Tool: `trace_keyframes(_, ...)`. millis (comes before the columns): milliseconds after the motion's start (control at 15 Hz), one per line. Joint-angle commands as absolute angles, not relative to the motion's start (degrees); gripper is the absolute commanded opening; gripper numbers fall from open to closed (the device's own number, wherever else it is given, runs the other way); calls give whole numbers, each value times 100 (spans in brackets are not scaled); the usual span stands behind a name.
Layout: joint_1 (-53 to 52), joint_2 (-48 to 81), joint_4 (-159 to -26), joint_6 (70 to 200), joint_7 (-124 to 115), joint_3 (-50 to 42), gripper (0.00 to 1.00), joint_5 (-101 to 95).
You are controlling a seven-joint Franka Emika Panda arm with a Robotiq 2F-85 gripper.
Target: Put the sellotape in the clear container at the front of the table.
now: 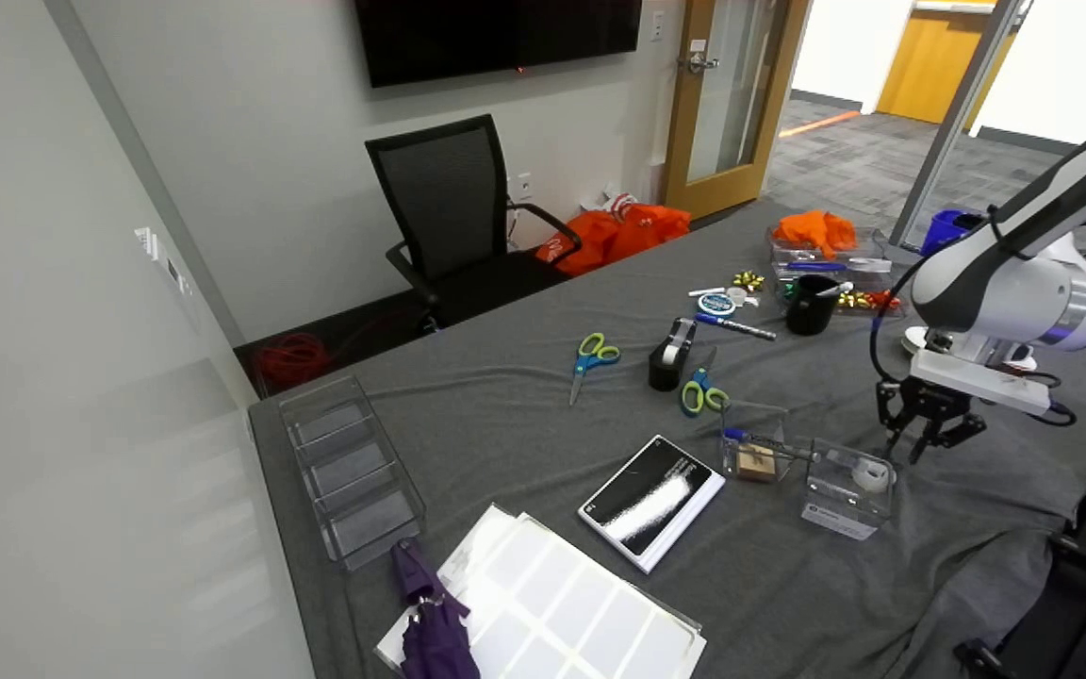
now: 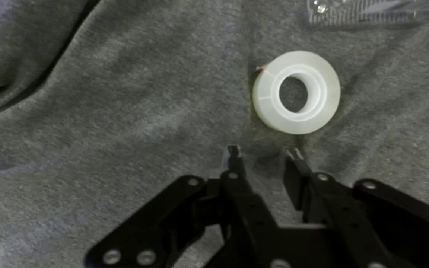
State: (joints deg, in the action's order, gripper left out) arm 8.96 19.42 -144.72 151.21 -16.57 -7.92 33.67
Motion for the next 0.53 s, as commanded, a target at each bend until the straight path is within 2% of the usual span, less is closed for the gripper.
trace_keyframes(0,957,1654,-14677,15045,-1658,-863,64,3139)
trace_keyframes(333,1043,1545,-14711,14921,-1410,-611,98,3532)
trace_keyframes(467,1030,1534,-14717,14848,-1307,-518,100,3729)
